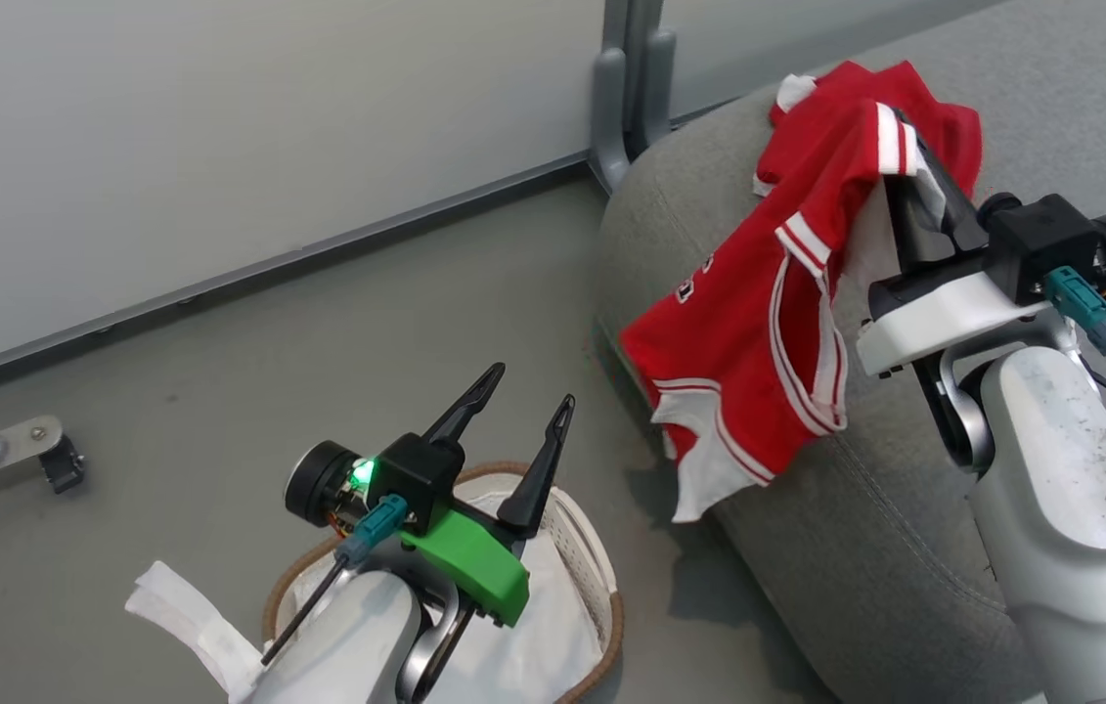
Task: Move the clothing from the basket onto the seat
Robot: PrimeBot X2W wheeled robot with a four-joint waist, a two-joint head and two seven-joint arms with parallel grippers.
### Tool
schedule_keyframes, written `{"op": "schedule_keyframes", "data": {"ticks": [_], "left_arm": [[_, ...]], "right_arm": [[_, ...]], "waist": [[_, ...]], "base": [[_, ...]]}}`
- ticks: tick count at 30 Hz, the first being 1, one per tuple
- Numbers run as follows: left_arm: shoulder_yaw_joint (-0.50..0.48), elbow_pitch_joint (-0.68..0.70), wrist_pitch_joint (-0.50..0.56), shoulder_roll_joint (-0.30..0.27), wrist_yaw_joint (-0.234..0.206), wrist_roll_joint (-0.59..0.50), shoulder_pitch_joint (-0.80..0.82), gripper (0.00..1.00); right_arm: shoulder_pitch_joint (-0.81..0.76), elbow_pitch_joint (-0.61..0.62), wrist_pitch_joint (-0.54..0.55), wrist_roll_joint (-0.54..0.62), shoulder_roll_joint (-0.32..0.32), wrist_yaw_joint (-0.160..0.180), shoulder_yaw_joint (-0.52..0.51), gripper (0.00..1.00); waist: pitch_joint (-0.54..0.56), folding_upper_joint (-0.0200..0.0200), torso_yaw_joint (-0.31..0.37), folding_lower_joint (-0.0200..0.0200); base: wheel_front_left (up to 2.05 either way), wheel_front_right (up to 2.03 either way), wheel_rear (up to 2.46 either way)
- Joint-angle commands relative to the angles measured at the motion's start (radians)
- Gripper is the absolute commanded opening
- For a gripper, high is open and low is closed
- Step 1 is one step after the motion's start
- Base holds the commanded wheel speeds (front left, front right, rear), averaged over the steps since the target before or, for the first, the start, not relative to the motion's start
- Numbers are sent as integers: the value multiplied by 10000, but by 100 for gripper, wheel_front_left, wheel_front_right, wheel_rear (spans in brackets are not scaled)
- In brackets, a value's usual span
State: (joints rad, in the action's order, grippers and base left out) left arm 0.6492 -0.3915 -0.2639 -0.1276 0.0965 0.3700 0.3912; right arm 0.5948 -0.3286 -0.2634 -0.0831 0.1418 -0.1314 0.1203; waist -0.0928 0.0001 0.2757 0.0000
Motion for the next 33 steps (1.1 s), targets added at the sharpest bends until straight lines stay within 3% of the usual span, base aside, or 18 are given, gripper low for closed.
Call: {"op": "schedule_keyframes", "data": {"ticks": [1, 8, 16, 27, 33], "left_arm": [[-63, -39, -6, -1, 55, -94, 201, 100], [-137, -106, -6, 89, 208, -385, 486, 100], [-65, -133, -7, 186, 307, -526, 614, 100], [32, -74, -7, 162, 344, -665, 985, 100], [180, -22, -7, 81, 344, -882, 1261, 100]], "right_arm": [[171, 78, -19, 44, 16, 14, -78, 0], [421, 194, -19, 119, 153, 14, -439, 0], [1832, -186, -21, 333, 765, 14, -976, 0], [5527, -1725, 516, 457, 2930, 14, -1979, 0], [6225, -3013, 681, 709, 3718, 14, -3062, 0]], "waist": [[-956, -1, 1021, 0], [-1551, -1, 1216, 0], [-2037, -1, 572, 0], [-2981, -1, -872, 0], [-3753, -1, -1627, 0]], "base": [[0, 0, 0], [0, 0, 0], [0, 0, 0], [0, 0, 0], [0, 0, 0]]}}
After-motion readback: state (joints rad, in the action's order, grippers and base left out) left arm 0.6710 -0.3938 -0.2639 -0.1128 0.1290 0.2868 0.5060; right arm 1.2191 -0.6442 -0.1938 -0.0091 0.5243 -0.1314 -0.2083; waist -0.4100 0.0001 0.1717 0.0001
